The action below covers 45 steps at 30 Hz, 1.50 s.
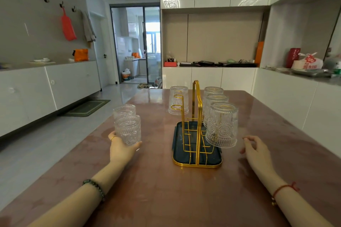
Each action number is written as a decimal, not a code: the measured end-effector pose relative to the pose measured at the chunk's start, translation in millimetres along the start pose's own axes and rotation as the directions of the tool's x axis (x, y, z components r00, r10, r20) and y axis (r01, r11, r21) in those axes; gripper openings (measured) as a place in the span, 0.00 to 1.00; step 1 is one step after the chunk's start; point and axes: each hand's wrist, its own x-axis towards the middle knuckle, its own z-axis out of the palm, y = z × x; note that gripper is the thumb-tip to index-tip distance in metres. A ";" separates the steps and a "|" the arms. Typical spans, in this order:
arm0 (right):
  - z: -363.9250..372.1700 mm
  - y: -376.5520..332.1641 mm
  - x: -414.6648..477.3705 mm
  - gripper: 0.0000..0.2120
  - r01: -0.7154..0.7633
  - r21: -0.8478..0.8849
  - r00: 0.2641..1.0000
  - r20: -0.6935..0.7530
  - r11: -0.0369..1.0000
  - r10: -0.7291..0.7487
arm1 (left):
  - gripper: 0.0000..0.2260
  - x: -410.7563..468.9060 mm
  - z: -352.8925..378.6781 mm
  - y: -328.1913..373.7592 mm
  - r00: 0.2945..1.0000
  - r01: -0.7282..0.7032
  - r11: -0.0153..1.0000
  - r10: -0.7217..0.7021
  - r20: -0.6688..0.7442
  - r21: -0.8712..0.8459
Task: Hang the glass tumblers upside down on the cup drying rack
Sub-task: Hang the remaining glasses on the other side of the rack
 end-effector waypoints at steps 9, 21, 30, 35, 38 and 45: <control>1.0 1.3 2.0 0.11 -0.002 0.008 1.000 0.012 1.000 0.002 | 0.36 -25.2 -24.9 20.2 0.970 -0.242 0.963 0.242 -0.011 -0.115; 0.0 -2.2 0.2 0.10 0.003 0.010 1.000 0.019 1.000 -0.004 | 0.33 36.1 -47.1 148.1 0.918 -0.373 0.897 0.394 0.047 -0.238; 0.5 -2.1 0.7 0.10 -0.012 0.037 0.999 0.035 0.999 0.011 | 0.35 47.1 2.8 187.7 0.868 -0.436 0.887 0.459 0.190 -0.152; 1.7 0.1 2.2 0.10 -0.007 0.041 0.999 0.044 0.999 0.005 | 0.36 44.8 33.6 188.7 0.833 -0.465 0.877 0.480 0.277 -0.123; 2.9 2.1 3.7 0.10 -0.010 0.040 0.998 0.055 0.999 0.007 | 0.37 44.1 45.9 184.7 0.821 -0.469 0.877 0.477 0.313 -0.105; 5.5 6.5 7.0 0.10 -0.007 0.027 0.999 0.053 1.000 0.005 | 0.38 44.1 57.4 166.6 0.804 -0.458 0.886 0.446 0.394 -0.069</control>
